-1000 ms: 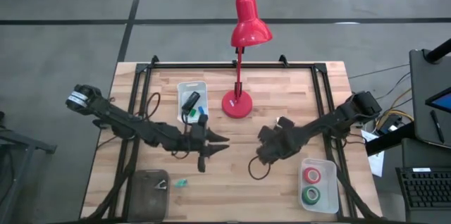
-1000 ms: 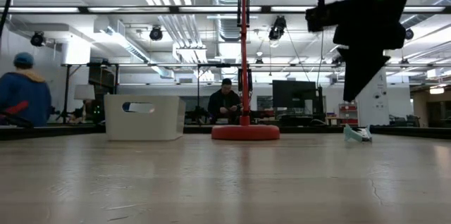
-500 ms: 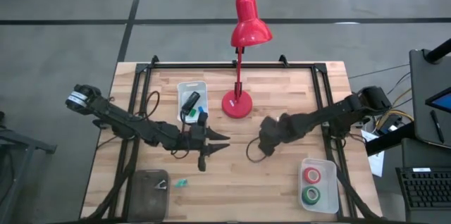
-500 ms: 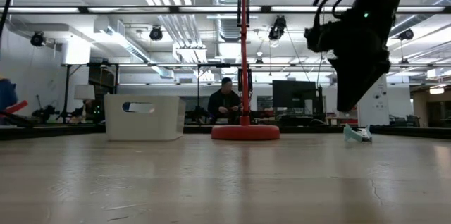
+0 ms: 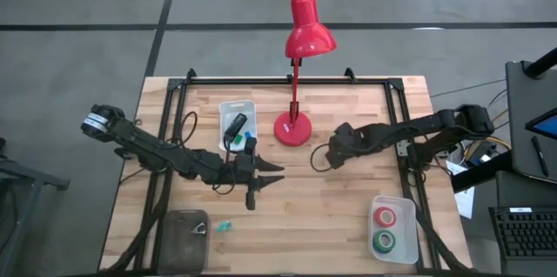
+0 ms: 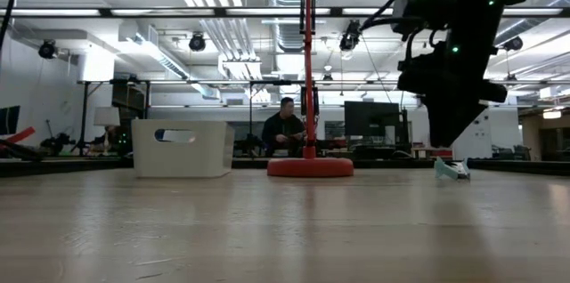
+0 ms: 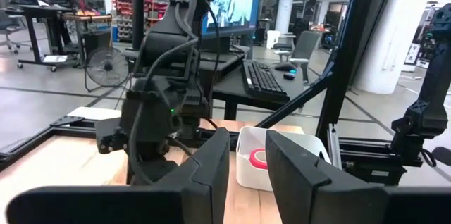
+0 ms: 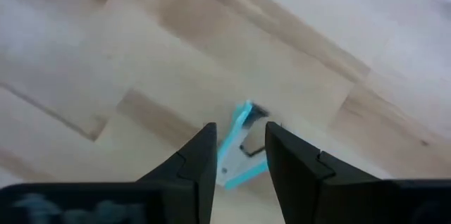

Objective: Pick and place Stapler, Stapler remover, tape
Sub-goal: Put the right blue staple remover into the black bin

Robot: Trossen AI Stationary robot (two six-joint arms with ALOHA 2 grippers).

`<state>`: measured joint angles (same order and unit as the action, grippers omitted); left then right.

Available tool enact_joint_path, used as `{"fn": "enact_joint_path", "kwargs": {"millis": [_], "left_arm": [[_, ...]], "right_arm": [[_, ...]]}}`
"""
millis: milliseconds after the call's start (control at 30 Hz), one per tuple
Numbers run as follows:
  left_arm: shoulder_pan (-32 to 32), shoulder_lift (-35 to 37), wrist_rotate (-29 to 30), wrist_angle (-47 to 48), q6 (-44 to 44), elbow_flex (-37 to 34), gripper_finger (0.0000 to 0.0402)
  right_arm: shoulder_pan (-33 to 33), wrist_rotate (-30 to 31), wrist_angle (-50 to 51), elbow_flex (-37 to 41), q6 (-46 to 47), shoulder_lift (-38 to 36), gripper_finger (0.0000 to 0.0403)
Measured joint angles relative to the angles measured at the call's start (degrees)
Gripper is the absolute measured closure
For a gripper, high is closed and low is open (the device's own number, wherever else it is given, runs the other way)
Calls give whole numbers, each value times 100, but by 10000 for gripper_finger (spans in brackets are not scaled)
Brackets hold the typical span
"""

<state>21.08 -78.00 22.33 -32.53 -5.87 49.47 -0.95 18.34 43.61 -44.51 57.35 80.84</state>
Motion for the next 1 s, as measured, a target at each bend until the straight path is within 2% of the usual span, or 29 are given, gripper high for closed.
{"fn": "enact_joint_path", "kwargs": {"millis": [367, 600, 1000], "left_arm": [[-13, 0, 0, 4, -2, 0, 305], [-13, 0, 0, 22, -8, 0, 305], [-13, 0, 0, 45, -8, 0, 305]], "right_arm": [[-18, 15, -266, 2, -155, 296, 313], [-8, 32, -296, 7, -209, 605, 310], [26, 419, -341, 7, -317, 736, 339]]}}
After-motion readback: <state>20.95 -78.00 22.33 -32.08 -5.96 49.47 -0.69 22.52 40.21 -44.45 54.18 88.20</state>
